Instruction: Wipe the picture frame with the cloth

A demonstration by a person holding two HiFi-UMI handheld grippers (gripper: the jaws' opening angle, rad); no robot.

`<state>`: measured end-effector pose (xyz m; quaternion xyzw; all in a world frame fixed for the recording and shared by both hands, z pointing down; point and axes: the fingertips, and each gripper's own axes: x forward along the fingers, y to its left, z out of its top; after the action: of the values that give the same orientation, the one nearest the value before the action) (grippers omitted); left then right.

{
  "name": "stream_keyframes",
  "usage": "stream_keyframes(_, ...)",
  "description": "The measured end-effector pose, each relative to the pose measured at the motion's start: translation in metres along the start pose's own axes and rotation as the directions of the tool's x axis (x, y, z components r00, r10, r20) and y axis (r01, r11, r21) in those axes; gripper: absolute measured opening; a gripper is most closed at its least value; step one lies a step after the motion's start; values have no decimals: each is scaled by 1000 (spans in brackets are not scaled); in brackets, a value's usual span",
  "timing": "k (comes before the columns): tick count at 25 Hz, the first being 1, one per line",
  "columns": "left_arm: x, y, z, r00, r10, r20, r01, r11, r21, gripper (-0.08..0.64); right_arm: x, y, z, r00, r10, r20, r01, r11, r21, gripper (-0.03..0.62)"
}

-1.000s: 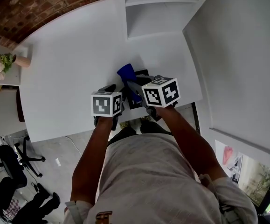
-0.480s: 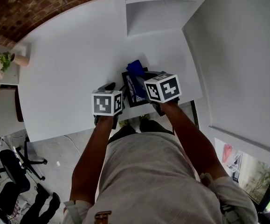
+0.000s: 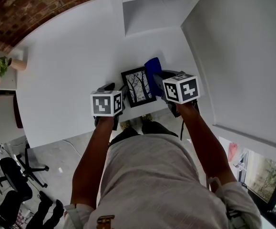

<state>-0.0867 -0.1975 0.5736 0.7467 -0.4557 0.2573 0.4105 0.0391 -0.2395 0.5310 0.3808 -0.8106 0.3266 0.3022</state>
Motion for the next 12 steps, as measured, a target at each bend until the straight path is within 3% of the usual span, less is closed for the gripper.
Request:
stream_keyframes(6, 0, 0, 1, 1000, 0, 9, 0, 1000, 1, 212, -24, 53, 11, 988, 125, 95, -132, 989, 66, 51)
stream_keyframes(12, 0, -1, -1, 1000, -3, 18, 3, 1000, -1, 212, -1, 92, -14, 974, 214, 77, -224, 960, 168, 51)
